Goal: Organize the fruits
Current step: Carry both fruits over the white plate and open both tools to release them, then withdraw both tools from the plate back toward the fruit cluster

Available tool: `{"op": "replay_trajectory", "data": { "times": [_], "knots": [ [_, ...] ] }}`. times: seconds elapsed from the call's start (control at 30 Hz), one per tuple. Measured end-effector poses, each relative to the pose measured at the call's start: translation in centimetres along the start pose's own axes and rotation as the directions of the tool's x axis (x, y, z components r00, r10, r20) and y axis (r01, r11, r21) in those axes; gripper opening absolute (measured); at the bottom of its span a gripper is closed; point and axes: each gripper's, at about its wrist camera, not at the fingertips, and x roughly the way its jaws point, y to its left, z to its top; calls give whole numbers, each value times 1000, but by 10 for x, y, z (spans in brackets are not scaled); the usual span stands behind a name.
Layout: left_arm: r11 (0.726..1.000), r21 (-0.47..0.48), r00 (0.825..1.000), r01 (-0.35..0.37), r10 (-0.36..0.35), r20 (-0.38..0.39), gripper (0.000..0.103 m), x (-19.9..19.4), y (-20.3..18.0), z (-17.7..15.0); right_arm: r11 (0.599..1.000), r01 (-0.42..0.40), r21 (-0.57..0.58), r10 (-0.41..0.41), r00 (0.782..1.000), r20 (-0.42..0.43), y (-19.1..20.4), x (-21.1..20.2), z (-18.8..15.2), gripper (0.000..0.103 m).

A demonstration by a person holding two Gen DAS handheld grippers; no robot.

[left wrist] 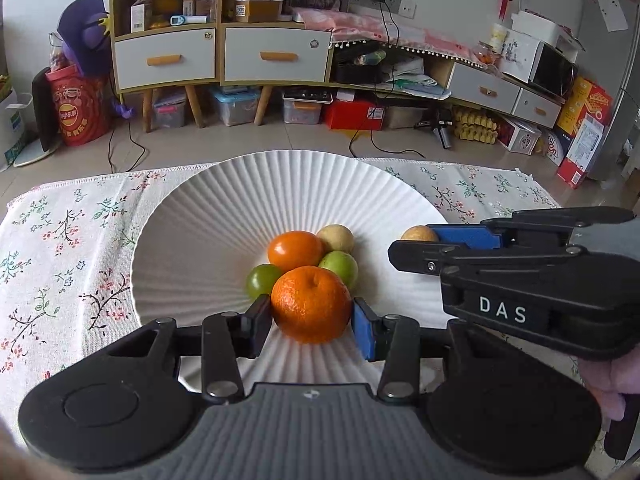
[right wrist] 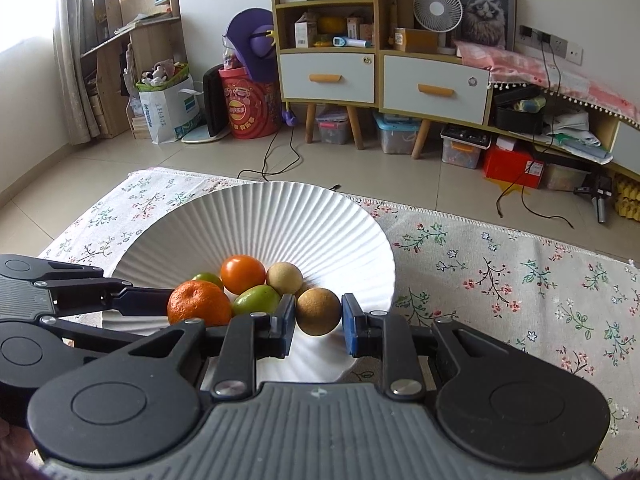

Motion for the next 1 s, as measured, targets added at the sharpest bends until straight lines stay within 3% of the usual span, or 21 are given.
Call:
{"op": "replay_trajectory", "data": {
  "times": [0.3,0.6,0.77,1.0],
  "knots": [
    [1000,12,1000,3,-3,15,46,-3,0,2,1000,2,8,-2,1000,16,-1,-5,4,26],
    [1000,1,1000,22,-22,3,53,-16,3,-1,999,9,34,-10,1000,22,0,-24,3,39],
    [999,-8,999,34,-34,6,65,-30,5,-3,998,19,57,-21,999,31,0,-35,3,51],
    [1000,1,1000,31,-31,-1,73,-47,9,-10,997,33,76,-35,999,32,0,-48,-1,56]
  ]
}}
